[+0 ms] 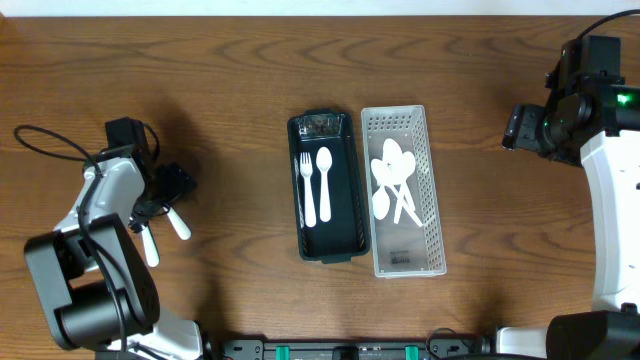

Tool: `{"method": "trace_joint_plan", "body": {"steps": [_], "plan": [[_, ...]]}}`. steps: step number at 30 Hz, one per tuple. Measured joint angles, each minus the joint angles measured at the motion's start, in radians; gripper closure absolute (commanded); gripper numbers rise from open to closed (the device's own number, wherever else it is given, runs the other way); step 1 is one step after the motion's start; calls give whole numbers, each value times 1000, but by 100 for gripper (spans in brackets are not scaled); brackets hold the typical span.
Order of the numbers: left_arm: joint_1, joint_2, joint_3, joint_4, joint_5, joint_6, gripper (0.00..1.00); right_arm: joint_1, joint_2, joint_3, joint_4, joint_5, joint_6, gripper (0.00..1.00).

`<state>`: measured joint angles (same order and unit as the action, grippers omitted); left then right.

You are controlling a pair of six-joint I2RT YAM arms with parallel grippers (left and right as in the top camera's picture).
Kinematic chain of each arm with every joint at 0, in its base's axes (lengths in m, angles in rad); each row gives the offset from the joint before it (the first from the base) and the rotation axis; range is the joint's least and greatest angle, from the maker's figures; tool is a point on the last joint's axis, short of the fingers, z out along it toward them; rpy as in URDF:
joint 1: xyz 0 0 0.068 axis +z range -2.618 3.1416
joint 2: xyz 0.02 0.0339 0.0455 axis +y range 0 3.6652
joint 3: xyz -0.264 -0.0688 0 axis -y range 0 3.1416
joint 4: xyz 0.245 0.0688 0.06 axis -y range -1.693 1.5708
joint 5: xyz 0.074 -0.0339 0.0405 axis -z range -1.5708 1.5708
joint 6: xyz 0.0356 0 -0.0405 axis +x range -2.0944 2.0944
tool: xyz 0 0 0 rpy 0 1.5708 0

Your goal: Pack container

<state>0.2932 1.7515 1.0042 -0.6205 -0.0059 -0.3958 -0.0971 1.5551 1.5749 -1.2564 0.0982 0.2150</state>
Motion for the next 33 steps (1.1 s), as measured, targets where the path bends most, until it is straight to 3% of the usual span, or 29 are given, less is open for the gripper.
{"method": "trace_joint_plan", "body": {"steps": [11, 16, 21, 28, 33], "plan": [[0, 30, 0, 27, 0, 4, 3, 0, 0, 0, 0, 0, 0, 19], [0, 30, 0, 27, 2, 9, 33, 0, 0, 0, 0, 0, 0, 19], [0, 31, 0, 27, 2, 10, 48, 0, 0, 0, 0, 0, 0, 19], [0, 31, 0, 27, 3, 8, 63, 0, 0, 0, 0, 0, 0, 19], [0, 31, 0, 27, 3, 10, 69, 0, 0, 0, 0, 0, 0, 19]]}}
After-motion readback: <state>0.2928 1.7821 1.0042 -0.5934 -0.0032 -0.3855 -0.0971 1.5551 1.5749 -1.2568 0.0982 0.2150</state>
